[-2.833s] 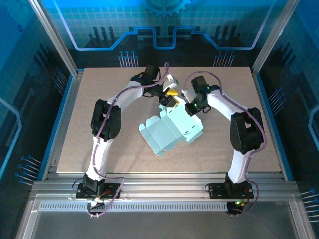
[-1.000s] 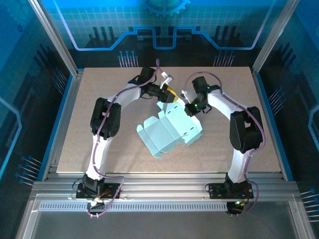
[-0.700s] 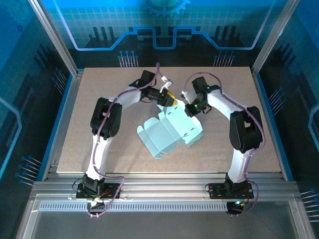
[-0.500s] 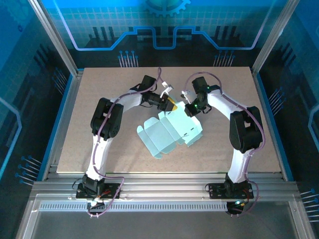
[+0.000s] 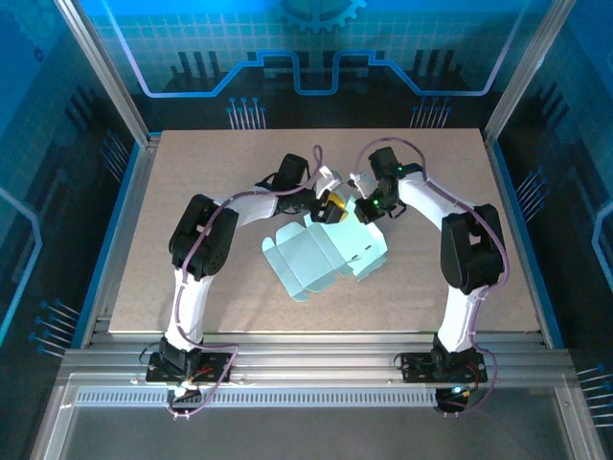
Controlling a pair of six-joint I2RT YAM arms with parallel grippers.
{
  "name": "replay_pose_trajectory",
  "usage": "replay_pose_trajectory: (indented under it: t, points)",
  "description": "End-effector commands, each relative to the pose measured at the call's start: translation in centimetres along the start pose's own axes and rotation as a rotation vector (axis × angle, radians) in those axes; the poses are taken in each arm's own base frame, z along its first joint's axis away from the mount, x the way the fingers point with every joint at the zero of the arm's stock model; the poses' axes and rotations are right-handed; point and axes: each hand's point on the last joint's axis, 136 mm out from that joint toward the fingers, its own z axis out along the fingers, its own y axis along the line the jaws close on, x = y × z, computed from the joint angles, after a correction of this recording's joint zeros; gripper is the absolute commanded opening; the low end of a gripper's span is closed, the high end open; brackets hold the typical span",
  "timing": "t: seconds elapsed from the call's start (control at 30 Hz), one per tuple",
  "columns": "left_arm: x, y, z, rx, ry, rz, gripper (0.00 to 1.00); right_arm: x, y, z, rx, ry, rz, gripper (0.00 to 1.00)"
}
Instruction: Fold the paper box
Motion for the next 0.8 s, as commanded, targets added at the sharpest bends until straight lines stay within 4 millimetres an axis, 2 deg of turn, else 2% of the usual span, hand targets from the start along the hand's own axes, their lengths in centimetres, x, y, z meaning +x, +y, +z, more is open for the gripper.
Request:
replay_pose_trajectory:
  t: [0.0,0.23,0.4,0.53,0.77]
  points:
    - [-2.3,-1.4,0.2,-0.05,-0.046,0.131,0.47,-0.7,0.1,0.5,-0.012,-0.015,0.035,0.0]
    - [-2.3,-1.4,1.0,-0.156,-0.068,0.224,0.47,-0.8,0.2,0.7,-0.02,-0.018,0.061,0.0]
    - [-3.4,-1.1,0.6,-0.167,-0.156,0.193,0.49,-0.8,0.1,0.5,-0.013,-0.02,0.059,0.0]
    - [-4.5,-0.3,-2.0,-0.144,-0.266,0.102,0.51,-0.4,-0.4,0.1,0.021,-0.016,0.05,0.0]
    - [-5.9,-0.3,-8.4,-0.209,-0.398,0.058,0.58,0.0,-1.9,-0.7,0.118,-0.014,0.025,0.0]
